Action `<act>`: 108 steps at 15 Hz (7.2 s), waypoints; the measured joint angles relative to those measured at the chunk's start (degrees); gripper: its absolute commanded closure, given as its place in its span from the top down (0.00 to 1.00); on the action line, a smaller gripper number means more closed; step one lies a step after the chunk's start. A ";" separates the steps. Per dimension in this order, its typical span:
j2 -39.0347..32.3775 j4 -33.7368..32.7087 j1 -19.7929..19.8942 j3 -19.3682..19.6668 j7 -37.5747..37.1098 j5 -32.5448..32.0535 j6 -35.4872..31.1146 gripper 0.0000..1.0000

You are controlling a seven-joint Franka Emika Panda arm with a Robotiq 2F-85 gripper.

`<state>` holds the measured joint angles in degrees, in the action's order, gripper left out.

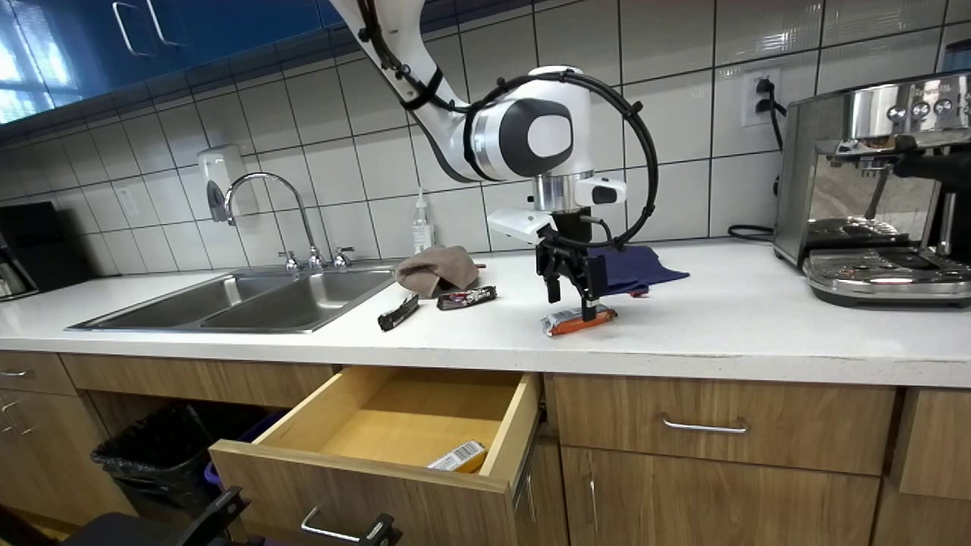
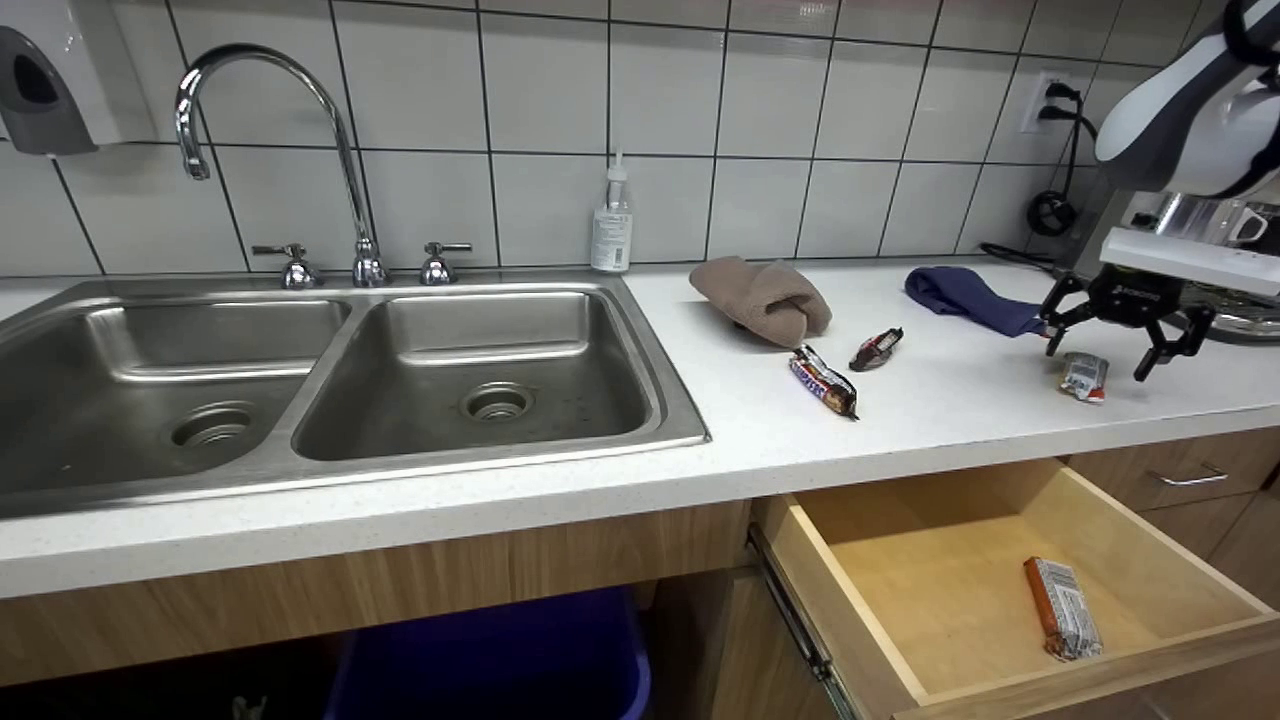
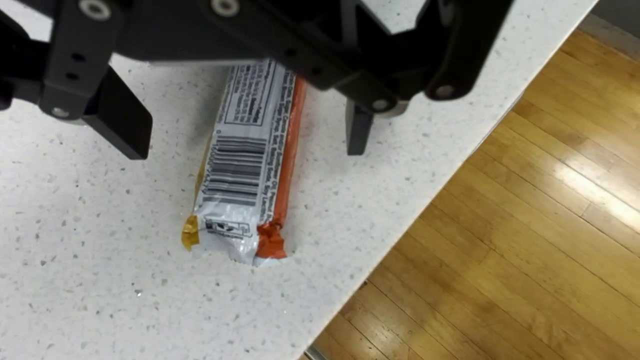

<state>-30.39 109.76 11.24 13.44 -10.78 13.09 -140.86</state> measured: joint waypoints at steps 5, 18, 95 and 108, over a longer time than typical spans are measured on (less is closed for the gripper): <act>-2.30 -3.15 0.24 0.00 -0.31 0.00 1.76 1.00; -5.61 -7.80 0.66 0.00 -0.32 -0.35 4.57 0.16; 10.61 30.32 -9.16 -3.76 -2.56 -12.42 -14.23 0.95; 12.90 31.62 -9.14 -3.78 -2.54 -12.28 -15.22 1.00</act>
<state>-17.49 141.38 2.09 9.66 -13.32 0.81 -156.08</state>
